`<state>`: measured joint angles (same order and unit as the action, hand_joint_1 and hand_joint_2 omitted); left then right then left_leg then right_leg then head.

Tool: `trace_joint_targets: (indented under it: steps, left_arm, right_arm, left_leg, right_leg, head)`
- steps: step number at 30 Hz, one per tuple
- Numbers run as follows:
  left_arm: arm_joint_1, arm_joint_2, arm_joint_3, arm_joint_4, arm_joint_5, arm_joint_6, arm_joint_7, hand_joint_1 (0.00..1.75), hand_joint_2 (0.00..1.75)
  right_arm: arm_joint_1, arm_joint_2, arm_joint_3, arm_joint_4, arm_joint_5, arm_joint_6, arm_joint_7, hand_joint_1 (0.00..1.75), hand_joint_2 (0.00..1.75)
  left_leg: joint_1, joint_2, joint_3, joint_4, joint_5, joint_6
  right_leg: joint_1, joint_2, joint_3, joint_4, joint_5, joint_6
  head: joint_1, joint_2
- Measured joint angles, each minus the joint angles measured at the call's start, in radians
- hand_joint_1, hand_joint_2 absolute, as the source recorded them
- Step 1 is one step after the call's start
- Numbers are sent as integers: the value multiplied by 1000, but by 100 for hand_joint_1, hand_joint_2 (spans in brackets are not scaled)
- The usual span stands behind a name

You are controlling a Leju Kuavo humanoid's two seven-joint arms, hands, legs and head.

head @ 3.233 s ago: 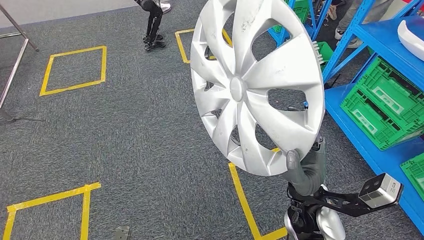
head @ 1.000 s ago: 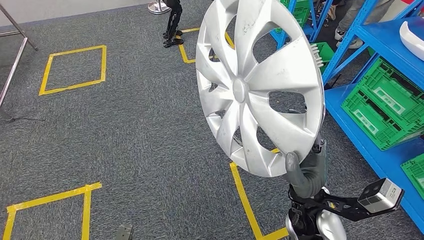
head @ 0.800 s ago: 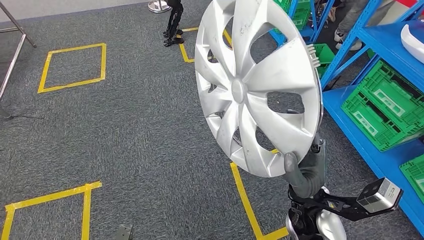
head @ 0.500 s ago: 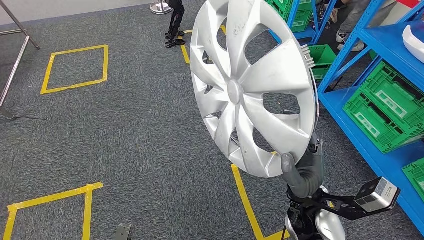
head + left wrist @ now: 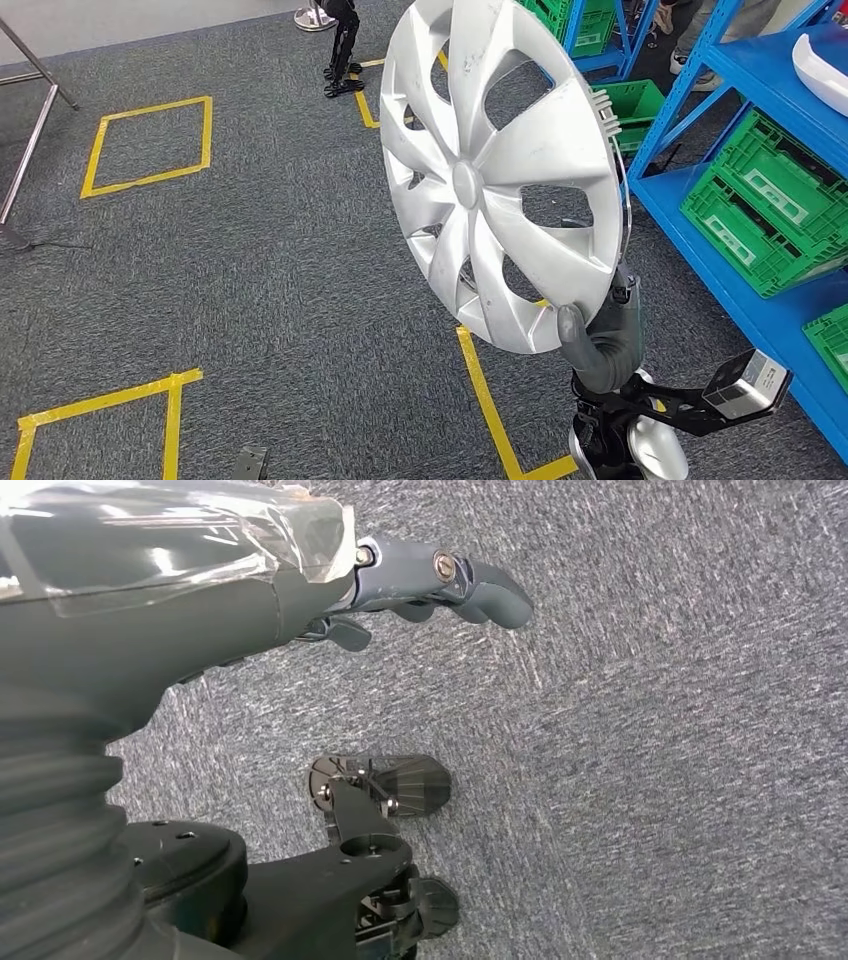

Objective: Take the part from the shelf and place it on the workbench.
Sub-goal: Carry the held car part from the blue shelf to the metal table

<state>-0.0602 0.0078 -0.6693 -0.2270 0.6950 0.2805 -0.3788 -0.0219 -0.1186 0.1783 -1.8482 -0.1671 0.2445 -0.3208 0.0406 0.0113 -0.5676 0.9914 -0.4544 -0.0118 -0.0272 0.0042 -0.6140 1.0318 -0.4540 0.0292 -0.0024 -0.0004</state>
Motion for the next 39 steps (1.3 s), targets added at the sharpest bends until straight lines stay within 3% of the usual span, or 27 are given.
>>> trace_joint_targets:
  steps: [6,21,25,28,39]
  left_arm:
    - [0,0,0,0,0,-1,0,0,175]
    - [0,0,-1,0,-8,-12,13,0,175]
    - [-2,1,-1,0,-8,-11,19,0,175]
    - [-3,-2,0,0,-2,-11,24,0,175]
    - [-4,-4,0,0,1,-8,34,0,175]
  right_arm:
    - [-1,0,1,0,0,0,0,175,175]
    - [1,0,3,0,3,-6,3,175,175]
    - [2,1,3,-3,5,-7,5,175,175]
    - [-2,2,5,-1,9,-7,6,175,175]
    - [-4,2,17,4,11,-5,8,175,175]
  left_leg:
    - [-1,1,-2,0,0,-20]
    - [-12,0,-11,13,-3,-17]
    - [-15,1,-4,-8,8,-6]
    - [-14,1,-4,-12,12,-13]
    - [-16,1,-7,-8,12,-12]
  right_leg:
    - [0,-1,0,0,0,0]
    - [-10,-3,0,-1,1,1]
    - [-12,-4,10,-28,16,9]
    - [-9,-4,10,-30,18,6]
    - [-10,-5,10,-30,18,7]
  head:
    - [0,0]
    - [0,0]
    - [-1,0]
    - [-1,0]
    - [-1,0]
